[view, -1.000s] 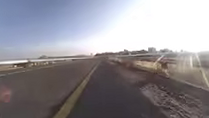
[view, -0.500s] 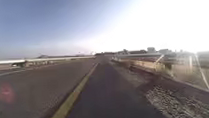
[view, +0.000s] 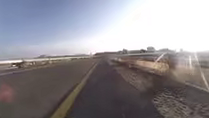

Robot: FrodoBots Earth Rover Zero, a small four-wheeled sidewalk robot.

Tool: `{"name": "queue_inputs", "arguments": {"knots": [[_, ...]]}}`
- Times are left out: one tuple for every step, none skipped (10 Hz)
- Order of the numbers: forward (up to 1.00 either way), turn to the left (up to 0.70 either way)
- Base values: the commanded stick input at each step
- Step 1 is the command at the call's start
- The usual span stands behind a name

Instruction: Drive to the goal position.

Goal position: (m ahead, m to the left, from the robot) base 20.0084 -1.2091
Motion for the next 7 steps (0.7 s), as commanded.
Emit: {"name": "queue_inputs", "arguments": {"knots": [[0.5, 0.0], [0.5, 0.0], [0.5, 0.0], [0.5, 0.0], [0.5, 0.0], [0.5, 0.0], [0.5, 0.0]]}}
